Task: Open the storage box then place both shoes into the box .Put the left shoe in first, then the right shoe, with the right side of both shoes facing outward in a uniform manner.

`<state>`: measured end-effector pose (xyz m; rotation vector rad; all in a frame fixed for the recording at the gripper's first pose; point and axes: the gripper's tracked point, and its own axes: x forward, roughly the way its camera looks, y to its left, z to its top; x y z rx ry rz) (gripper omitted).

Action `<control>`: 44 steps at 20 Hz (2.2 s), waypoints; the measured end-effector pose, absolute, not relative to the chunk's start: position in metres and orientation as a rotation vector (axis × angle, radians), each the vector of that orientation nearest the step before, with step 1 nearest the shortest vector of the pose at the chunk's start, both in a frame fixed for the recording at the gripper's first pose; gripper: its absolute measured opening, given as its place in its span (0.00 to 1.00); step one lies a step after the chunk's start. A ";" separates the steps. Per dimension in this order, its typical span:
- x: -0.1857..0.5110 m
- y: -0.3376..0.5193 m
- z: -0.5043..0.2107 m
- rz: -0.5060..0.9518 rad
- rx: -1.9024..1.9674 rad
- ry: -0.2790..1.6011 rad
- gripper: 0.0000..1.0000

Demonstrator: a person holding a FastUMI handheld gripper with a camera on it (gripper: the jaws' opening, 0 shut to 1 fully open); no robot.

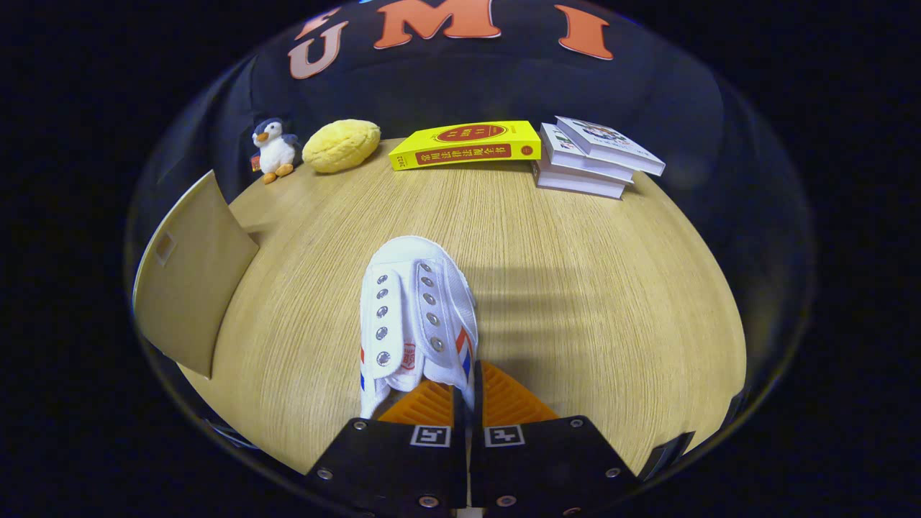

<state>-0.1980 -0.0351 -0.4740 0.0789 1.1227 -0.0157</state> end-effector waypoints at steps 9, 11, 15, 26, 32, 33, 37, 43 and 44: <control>-0.159 0.009 -0.405 0.017 0.225 0.993 0.01; -0.139 0.023 -0.382 0.039 0.244 0.929 0.01; -0.153 0.028 -0.414 0.025 0.171 1.015 0.00; -0.130 0.075 -0.327 0.124 0.253 0.861 0.00; -0.111 0.128 -0.251 0.231 0.306 0.741 0.00; -0.111 0.139 -0.243 0.255 0.309 0.734 0.00; -0.113 0.196 -0.229 0.347 0.325 0.738 0.00; -0.116 0.276 -0.231 0.419 0.344 0.783 0.00; -0.115 0.287 -0.234 0.415 0.346 0.790 0.00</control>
